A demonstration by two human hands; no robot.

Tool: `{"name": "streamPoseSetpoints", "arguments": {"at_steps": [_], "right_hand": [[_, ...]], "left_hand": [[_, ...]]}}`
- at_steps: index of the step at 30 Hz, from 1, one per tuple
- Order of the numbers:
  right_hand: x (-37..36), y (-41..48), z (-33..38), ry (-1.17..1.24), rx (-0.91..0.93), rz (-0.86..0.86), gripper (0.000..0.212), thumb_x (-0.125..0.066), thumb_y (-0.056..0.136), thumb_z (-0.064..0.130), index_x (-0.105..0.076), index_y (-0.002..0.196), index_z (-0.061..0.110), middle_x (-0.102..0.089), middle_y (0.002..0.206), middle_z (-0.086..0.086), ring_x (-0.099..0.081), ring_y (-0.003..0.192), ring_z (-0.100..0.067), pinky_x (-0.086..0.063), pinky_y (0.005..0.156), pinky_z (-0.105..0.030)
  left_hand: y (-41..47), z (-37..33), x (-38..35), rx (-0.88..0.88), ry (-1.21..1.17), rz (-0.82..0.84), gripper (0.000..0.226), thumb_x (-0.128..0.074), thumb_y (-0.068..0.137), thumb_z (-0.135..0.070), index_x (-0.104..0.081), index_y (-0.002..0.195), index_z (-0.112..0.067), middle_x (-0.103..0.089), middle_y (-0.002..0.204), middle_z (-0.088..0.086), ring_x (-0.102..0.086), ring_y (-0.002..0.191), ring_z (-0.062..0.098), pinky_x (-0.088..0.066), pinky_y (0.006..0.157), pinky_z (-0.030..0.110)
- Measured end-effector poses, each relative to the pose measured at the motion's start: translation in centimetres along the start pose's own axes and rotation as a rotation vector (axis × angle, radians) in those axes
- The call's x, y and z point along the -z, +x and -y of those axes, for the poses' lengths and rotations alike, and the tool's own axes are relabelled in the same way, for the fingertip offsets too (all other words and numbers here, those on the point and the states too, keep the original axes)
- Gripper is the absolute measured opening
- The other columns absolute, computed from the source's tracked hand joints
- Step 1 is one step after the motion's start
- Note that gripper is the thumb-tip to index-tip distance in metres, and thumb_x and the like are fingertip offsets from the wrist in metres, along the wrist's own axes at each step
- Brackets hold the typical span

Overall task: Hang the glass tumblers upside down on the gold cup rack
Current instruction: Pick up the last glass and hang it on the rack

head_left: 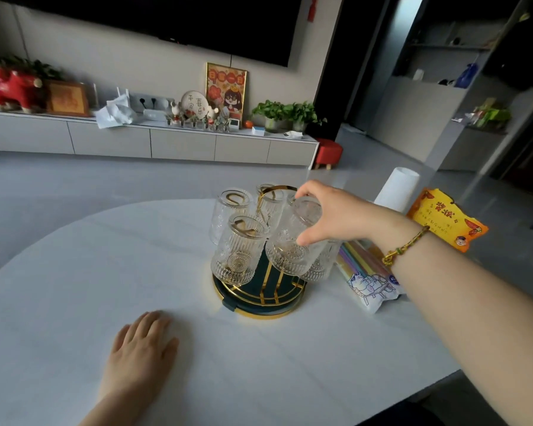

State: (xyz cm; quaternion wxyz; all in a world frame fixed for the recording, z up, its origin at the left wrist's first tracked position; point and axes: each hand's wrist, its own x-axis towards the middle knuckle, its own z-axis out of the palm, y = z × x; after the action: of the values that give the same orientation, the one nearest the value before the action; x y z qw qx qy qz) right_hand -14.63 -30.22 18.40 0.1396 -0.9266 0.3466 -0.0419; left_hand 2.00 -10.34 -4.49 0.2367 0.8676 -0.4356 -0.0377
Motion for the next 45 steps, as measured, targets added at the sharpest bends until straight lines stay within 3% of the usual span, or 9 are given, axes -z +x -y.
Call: {"name": "streamPoseSetpoints", "arguments": {"at_steps": [3,7,26,32,36,38,40,42,45], "right_hand": [[-1.3,0.5,-0.1,-0.001,-0.006,0.022,0.074,-0.077,0.062,0.03,-0.035,0.122,0.025,-0.042,0.135,-0.006,-0.039,0.117,-0.021,-0.035,0.084,-0.029],[-2.7,1.0,0.0,0.023,-0.008,0.04,0.074,-0.077,0.062,0.028,-0.036,0.122,0.024,-0.043,0.135,-0.005,-0.042,0.112,-0.018,-0.035,0.083,-0.027],[-5.5,1.4,0.2,-0.076,-0.022,0.095,0.078,-0.075,0.064,0.033,-0.033,0.13,0.024,-0.04,0.14,-0.006,-0.034,0.126,-0.027,-0.034,0.102,-0.04],[-5.6,1.2,0.3,-0.151,-0.017,0.087,0.077,-0.07,0.069,0.036,-0.028,0.133,0.027,-0.036,0.143,-0.004,-0.026,0.129,-0.03,-0.024,0.104,-0.039],[-5.7,0.8,0.3,-0.146,-0.014,0.062,0.084,-0.069,0.069,0.037,-0.019,0.136,0.029,-0.027,0.148,-0.001,-0.019,0.132,-0.029,-0.019,0.107,-0.041],[-5.7,0.4,0.1,-0.088,0.01,-0.032,0.088,-0.071,0.068,0.036,-0.018,0.137,0.028,-0.022,0.149,0.0,-0.016,0.133,-0.026,-0.017,0.109,-0.04],[-6.2,-0.4,0.1,0.047,0.086,-0.257,0.075,-0.071,0.069,0.029,-0.032,0.132,0.02,-0.03,0.143,-0.005,-0.023,0.13,-0.022,-0.016,0.105,-0.029],[-7.5,-1.7,0.4,0.165,0.186,-0.536,0.045,-0.069,0.07,0.017,-0.053,0.112,0.008,-0.05,0.124,-0.013,-0.04,0.117,-0.025,-0.022,0.093,-0.017],[-10.9,-3.9,0.6,0.26,0.258,-0.773,0.016,-0.058,0.072,0.009,-0.063,0.083,0.0,-0.063,0.089,-0.018,-0.051,0.091,-0.014,-0.033,0.083,-0.012]], "left_hand": [[0.0,-0.2,0.2,0.004,-0.022,0.004,0.079,-0.016,0.063,-0.053,-0.057,0.11,-0.004,-0.056,0.126,0.015,-0.045,0.124,0.031,-0.029,0.105,0.045],[0.2,-0.2,0.1,0.033,-0.01,0.034,0.061,-0.031,0.068,-0.04,-0.054,0.114,-0.007,-0.052,0.132,0.011,-0.039,0.129,0.027,-0.023,0.108,0.04],[0.2,0.0,-0.1,0.039,0.012,0.047,0.063,-0.026,0.069,-0.042,-0.049,0.119,-0.011,-0.046,0.137,0.007,-0.033,0.132,0.023,-0.019,0.11,0.036],[0.0,-0.2,0.0,0.026,0.007,0.003,0.086,-0.009,0.059,-0.055,-0.054,0.113,-0.006,-0.054,0.13,0.012,-0.041,0.127,0.028,-0.026,0.107,0.041],[0.0,-0.2,0.0,0.024,0.005,0.004,0.087,-0.007,0.059,-0.055,-0.053,0.115,-0.008,-0.052,0.132,0.01,-0.039,0.129,0.027,-0.024,0.108,0.04],[0.0,-0.3,-0.1,0.021,0.016,0.014,0.076,-0.014,0.066,-0.052,-0.052,0.116,-0.009,-0.051,0.133,0.009,-0.038,0.129,0.026,-0.023,0.109,0.04],[-0.1,-0.2,0.0,0.026,0.018,0.028,0.063,-0.025,0.07,-0.044,-0.05,0.118,-0.011,-0.049,0.134,0.007,-0.037,0.13,0.025,-0.021,0.11,0.039],[-0.1,-0.2,0.0,0.023,0.017,0.041,0.059,-0.027,0.072,-0.041,-0.048,0.12,-0.014,-0.047,0.136,0.005,-0.035,0.131,0.023,-0.02,0.11,0.037],[-0.2,0.0,-0.1,0.013,0.026,0.056,0.043,-0.036,0.087,-0.038,-0.044,0.123,-0.017,-0.042,0.14,0.002,-0.03,0.133,0.02,-0.016,0.111,0.035]]}}
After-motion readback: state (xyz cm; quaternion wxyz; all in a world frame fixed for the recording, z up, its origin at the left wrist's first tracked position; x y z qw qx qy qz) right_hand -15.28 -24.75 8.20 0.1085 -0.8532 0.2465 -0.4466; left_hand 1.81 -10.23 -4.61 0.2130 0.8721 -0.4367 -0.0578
